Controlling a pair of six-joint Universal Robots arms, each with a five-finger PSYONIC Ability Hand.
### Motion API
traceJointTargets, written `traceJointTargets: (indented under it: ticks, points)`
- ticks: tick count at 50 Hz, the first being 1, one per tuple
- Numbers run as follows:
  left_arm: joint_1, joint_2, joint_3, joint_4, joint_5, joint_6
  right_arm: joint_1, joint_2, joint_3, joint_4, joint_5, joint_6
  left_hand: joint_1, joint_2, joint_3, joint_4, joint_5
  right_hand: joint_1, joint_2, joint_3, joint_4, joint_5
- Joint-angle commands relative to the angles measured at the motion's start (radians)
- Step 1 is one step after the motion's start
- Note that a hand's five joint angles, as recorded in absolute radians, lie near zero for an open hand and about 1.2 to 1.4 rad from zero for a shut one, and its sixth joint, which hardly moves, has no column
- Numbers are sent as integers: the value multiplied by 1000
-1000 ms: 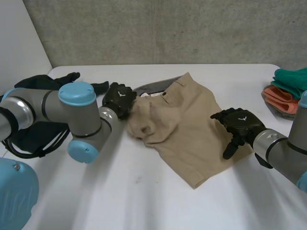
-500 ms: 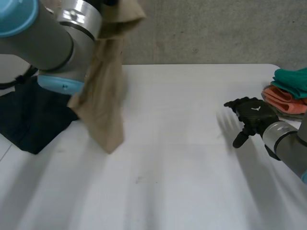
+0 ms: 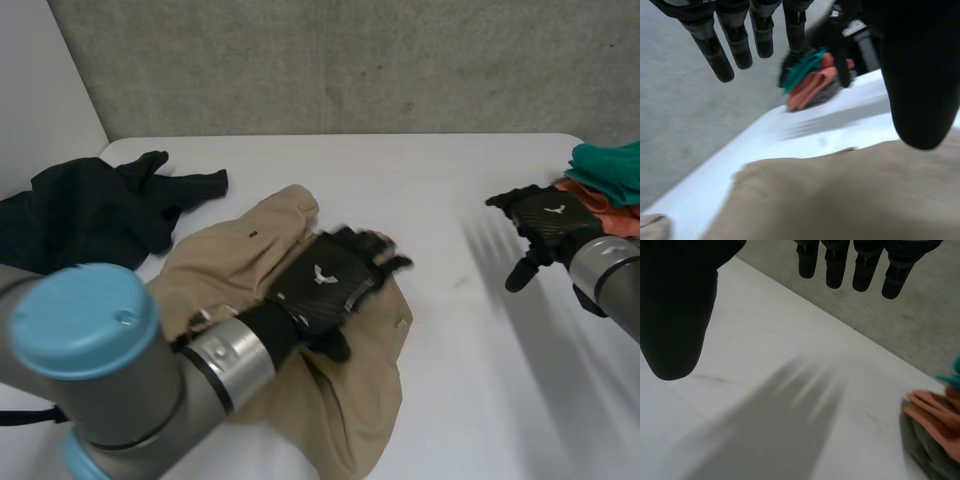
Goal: Fold the laundry.
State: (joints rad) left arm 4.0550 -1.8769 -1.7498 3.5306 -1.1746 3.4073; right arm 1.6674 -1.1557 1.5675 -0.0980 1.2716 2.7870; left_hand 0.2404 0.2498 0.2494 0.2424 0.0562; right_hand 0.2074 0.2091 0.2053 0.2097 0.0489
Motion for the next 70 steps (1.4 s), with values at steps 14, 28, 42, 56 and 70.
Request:
traceJointTargets:
  ticks: [14, 28, 42, 56, 70]
  points:
    - [-1, 179, -111, -369, -445, -103, 215, 208, -309, 146, -222, -464, -48, -57, -56, -50, -38, -33, -35, -31, -35, -49]
    - [-128, 30, -151, -276, -579, -117, 287, 442, -465, 109, -265, -701, -36, -45, -45, -38, -26, -33, -35, -31, -35, -49]
    - [-79, 50, -111, -47, -649, -100, 290, 351, -411, -129, -196, -505, 1156, 1146, 1147, 1154, 1166, 1189, 1187, 1191, 1187, 1173]
    - [117, 429, 71, -215, -496, -207, 157, -152, -391, 166, -72, -159, 1156, 1146, 1147, 1154, 1166, 1189, 1187, 1191, 1187, 1173]
    - [222, 538, 384, -456, -428, -416, 117, -309, -610, 365, -72, -37, 1156, 1146, 1147, 1154, 1166, 1189, 1187, 1191, 1187, 1173]
